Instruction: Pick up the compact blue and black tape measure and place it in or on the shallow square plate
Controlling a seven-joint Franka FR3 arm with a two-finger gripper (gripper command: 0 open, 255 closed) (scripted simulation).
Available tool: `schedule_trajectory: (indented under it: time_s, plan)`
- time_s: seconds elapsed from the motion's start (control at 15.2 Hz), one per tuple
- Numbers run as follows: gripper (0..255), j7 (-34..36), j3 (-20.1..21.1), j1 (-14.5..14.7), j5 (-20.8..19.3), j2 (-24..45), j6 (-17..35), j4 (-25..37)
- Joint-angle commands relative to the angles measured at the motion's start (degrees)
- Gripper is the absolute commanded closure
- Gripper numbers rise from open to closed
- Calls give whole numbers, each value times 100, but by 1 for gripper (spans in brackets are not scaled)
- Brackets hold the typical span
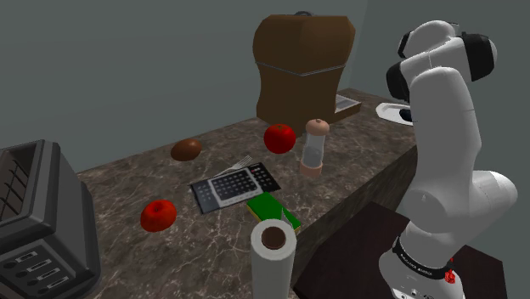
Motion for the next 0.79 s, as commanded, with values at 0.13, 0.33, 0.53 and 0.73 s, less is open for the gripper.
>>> schedule_trajectory:
  time_s: [0.13, 0.33, 0.53, 0.73]
  plan:
    - [0, 108, -31, -176, -78, -65, -532, 566]
    - [0, 137, -28, -242, -87, -70, -683, 741]
    - [0, 137, -28, -242, -87, -70, -683, 741]
    - [0, 137, -28, -242, -87, -70, -683, 741]
